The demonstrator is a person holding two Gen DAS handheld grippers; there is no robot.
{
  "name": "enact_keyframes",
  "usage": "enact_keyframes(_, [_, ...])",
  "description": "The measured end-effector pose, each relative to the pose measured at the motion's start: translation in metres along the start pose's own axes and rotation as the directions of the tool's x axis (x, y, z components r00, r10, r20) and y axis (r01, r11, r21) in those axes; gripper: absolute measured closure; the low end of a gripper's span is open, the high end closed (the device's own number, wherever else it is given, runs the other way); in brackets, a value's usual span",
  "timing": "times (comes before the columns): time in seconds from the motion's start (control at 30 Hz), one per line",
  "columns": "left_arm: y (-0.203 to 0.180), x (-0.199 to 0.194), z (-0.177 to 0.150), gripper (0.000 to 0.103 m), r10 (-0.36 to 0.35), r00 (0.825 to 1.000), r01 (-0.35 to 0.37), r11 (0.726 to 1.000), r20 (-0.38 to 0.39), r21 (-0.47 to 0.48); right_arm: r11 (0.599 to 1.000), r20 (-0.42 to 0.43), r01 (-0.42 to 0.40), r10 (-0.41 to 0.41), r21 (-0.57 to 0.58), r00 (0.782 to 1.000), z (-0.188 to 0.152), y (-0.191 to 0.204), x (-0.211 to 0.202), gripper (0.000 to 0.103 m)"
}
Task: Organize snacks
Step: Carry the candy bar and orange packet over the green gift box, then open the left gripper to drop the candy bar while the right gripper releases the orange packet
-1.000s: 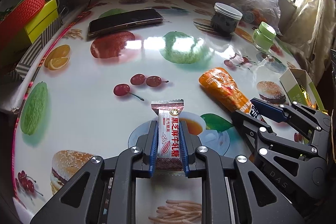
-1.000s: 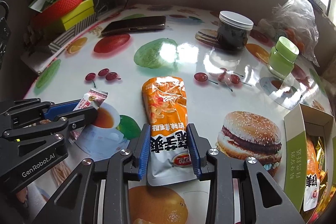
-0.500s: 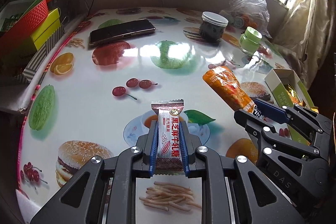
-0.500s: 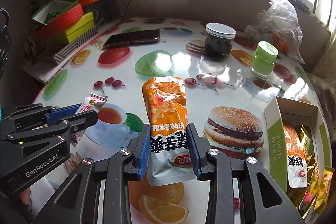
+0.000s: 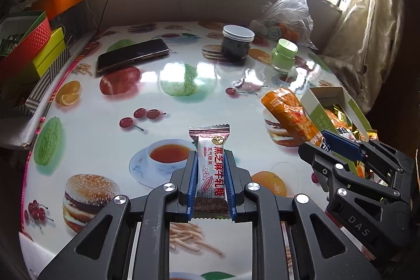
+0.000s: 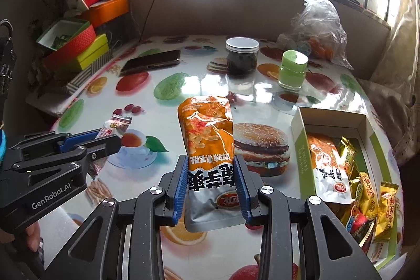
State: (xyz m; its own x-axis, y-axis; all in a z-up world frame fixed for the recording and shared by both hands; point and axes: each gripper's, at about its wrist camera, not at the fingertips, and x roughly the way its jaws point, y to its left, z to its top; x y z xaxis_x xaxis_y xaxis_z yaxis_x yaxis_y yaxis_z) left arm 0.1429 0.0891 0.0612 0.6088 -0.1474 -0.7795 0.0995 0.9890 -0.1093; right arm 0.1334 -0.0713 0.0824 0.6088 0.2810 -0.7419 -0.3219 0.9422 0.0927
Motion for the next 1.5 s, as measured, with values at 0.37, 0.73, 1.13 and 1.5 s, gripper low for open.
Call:
enact_keyframes(0.37, [-0.038, 0.0, 0.003, 0.083, -0.048, 0.999, 0.049, 0.998, -0.013, 0.046, 0.997, 0.023, 0.046, -0.048, 0.066, 0.999, -0.013, -0.034, -0.03, 0.071])
enact_keyframes(0.73, [-0.085, 0.01, 0.013, 0.083, -0.115, 0.993, 0.117, 0.988, -0.03, 0.104, 0.983, 0.024, 0.125, -0.129, 0.136, 0.991, -0.027, -0.081, -0.052, 0.071])
enact_keyframes(1.13, [-0.134, 0.032, 0.029, 0.083, -0.188, 0.98, 0.197, 0.968, -0.068, 0.153, 0.955, -0.012, 0.214, -0.217, 0.207, 0.976, -0.044, -0.128, -0.063, 0.07])
enact_keyframes(1.5, [-0.173, 0.066, 0.042, 0.083, -0.222, 0.967, 0.242, 0.952, -0.125, 0.186, 0.924, -0.059, 0.287, -0.281, 0.252, 0.958, -0.061, -0.165, -0.061, 0.07])
